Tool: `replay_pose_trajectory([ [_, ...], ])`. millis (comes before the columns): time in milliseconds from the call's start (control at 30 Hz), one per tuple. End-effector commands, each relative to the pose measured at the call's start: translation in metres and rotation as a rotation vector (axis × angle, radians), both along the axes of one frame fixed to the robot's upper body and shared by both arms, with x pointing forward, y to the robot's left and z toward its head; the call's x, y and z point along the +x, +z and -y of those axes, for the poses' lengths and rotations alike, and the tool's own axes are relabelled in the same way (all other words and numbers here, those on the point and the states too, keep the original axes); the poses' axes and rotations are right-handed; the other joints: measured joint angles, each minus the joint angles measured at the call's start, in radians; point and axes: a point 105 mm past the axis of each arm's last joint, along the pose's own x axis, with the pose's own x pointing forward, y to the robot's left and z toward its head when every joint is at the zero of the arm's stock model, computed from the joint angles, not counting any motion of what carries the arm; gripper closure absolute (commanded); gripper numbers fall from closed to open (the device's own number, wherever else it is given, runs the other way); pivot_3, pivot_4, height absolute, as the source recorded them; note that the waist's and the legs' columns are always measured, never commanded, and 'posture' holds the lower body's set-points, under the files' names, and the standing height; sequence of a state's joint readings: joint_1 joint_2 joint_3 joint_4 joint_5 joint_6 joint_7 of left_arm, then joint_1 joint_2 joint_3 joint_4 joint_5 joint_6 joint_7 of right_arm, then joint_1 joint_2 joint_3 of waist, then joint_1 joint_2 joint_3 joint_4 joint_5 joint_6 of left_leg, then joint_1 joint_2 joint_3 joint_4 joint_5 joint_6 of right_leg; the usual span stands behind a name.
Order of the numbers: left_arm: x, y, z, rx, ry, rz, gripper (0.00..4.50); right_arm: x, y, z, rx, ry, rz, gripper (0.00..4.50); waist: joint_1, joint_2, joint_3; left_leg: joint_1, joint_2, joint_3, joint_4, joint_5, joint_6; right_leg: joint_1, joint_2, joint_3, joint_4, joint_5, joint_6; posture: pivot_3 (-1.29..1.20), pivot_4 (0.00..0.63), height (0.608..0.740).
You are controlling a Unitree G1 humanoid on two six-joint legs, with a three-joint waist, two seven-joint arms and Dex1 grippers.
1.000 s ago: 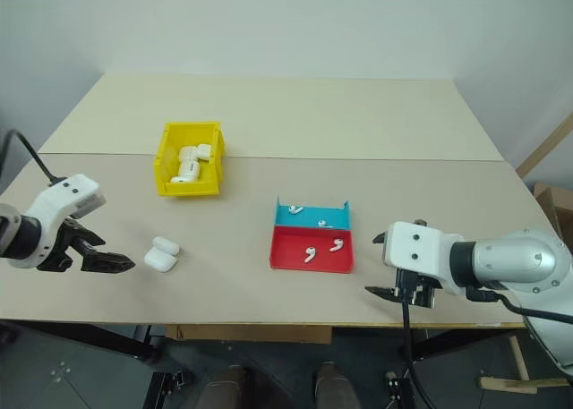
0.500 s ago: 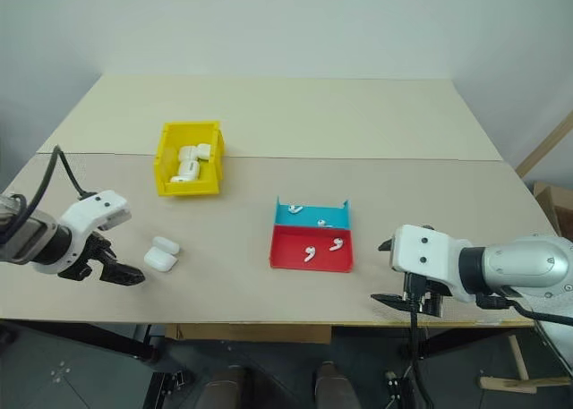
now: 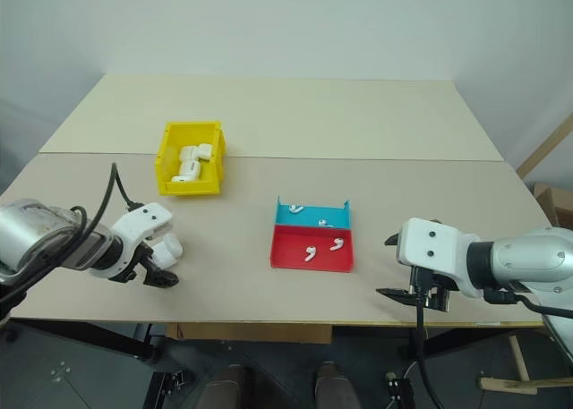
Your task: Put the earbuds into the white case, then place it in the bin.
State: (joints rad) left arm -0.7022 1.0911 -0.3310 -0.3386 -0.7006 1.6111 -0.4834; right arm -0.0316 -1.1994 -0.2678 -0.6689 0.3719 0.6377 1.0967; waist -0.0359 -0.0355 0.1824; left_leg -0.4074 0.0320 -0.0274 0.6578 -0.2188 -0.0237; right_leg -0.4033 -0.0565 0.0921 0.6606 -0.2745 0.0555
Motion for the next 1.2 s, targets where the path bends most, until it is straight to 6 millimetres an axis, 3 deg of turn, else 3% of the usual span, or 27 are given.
replay_pose_trajectory([
  [33, 0.007, 0.006, 0.001, 0.046, -0.003, 0.051, 0.0, -0.001, 0.011, 0.002, -0.024, -0.008, 0.047, 0.02, 0.0, 0.0, 0.0, 0.0, 0.0, 0.0, 0.0, 0.0, 0.0, 0.0, 0.0, 0.0, 0.0, 0.0, 0.0, 0.0, 0.15, 0.74],
  [467, 0.018, 0.027, 0.0, 0.105, -0.132, 0.134, 0.0, -0.005, 0.012, 0.002, -0.011, -0.029, 0.045, 0.02, 0.0, 0.0, 0.0, 0.0, 0.0, 0.0, 0.0, 0.0, 0.0, 0.0, 0.0, 0.0, 0.0, 0.0, 0.0, 0.0, 0.15, 0.74],
  [800, 0.026, 0.016, 0.005, 0.108, -0.427, 0.107, 0.0, -0.009, 0.01, 0.004, -0.003, -0.05, 0.021, 0.02, 0.002, 0.0, 0.0, 0.0, 0.0, 0.0, 0.001, 0.0, 0.0, 0.0, 0.0, 0.0, 0.001, 0.0, 0.0, 0.0, 0.15, 0.74],
  [1200, 0.034, 0.003, 0.003, 0.119, -0.525, 0.038, 0.0, -0.012, 0.01, 0.008, 0.002, -0.072, 0.002, 0.02, 0.009, 0.0, 0.0, -0.001, 0.0, 0.0, 0.002, 0.0, 0.0, 0.0, 0.0, 0.0, 0.001, 0.0, 0.0, 0.0, 0.15, 0.74],
])
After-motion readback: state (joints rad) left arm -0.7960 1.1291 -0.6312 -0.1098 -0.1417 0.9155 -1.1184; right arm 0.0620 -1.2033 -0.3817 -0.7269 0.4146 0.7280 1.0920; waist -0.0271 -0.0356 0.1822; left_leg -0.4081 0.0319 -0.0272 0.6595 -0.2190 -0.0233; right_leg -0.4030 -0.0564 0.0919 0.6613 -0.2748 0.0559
